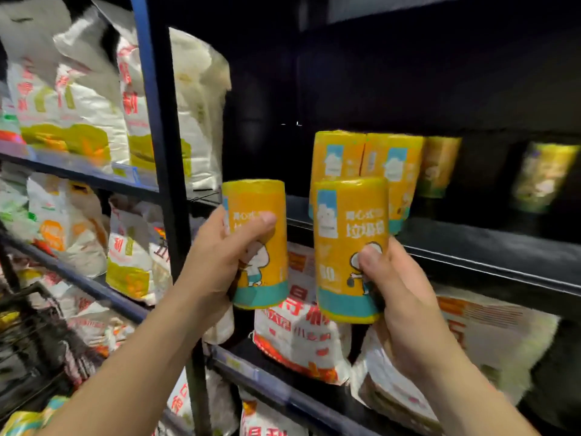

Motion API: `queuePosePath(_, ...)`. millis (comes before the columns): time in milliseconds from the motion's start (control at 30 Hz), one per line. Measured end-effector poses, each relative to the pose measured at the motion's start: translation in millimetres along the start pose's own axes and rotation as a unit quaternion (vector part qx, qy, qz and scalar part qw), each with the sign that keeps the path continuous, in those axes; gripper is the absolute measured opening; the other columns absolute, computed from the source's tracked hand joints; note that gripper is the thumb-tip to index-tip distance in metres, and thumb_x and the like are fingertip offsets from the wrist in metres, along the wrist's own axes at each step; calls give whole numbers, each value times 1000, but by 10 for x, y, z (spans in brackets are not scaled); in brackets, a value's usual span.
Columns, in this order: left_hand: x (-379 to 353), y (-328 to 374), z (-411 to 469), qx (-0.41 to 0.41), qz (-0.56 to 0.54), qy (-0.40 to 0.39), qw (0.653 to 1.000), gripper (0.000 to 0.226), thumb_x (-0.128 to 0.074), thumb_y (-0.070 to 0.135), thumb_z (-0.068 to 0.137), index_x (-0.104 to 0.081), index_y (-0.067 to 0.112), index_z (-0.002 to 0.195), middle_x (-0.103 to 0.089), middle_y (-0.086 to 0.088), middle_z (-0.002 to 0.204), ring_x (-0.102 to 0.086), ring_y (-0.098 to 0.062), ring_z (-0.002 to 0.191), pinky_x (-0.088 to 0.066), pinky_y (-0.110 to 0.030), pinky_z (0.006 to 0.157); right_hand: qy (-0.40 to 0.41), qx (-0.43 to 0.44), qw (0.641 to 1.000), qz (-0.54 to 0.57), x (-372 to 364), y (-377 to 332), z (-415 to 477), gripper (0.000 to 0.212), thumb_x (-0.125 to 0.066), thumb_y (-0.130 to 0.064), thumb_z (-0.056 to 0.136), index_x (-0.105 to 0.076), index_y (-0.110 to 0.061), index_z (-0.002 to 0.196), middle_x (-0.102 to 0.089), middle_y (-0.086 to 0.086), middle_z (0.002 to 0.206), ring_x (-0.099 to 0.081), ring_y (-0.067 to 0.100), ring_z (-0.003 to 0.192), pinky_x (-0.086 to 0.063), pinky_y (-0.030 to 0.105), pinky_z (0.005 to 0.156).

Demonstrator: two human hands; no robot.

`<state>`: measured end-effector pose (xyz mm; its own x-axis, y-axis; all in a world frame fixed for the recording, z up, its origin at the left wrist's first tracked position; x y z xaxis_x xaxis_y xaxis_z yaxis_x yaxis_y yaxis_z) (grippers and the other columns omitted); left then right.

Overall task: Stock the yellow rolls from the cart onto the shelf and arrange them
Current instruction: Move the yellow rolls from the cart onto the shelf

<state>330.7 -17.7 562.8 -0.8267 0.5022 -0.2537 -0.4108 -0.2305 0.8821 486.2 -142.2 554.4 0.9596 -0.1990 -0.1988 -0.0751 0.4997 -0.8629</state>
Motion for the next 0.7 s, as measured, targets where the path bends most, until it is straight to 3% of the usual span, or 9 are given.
queuePosePath(200,-733,259,120,-54,9,-78,995,42,-75,30,71,-63,15,109,-76,-4,93,-73,-20,80,-58,-33,63,33,35,997,-59,488,-446,-88,75,-76,-66,66,-60,-25,126,-70,2,123,-67,22,112,-57,32,87)
queuePosePath(400,-1387,393,223,-94,43,-142,985,57,-73,43,69,-59,17,118,-72,-11,110,-72,-29,98,-57,-43,77,87,50,991,-87,959,-840,-206,58,-73,-55,75,-60,-27,123,-72,-1,117,-70,20,106,-59,34,84)
queuePosePath(533,-1794,493,341,-105,72,-172,977,67,-76,46,69,-55,16,125,-69,-13,116,-69,-32,103,-56,-54,86,113,59,987,-100,1238,-1099,-249,59,-65,-49,71,-59,-25,125,-74,-2,113,-71,17,103,-60,34,83)
queuePosePath(700,-2170,653,557,-89,81,-186,975,62,-78,39,71,-57,13,123,-70,-5,101,-71,-23,90,-57,-41,75,156,65,979,-113,1514,-1382,-262,59,-66,-45,69,-61,-22,122,-75,-1,109,-73,16,99,-61,31,79)
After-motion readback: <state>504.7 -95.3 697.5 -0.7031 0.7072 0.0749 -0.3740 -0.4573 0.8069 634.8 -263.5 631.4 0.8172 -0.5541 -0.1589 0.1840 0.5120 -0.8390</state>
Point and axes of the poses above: each hand's wrist, its own z-axis towards the middle knuckle, its own x-axis out of the back of the hand, y = z × x, the point moved 3 cm from there along z, towards the middle knuckle
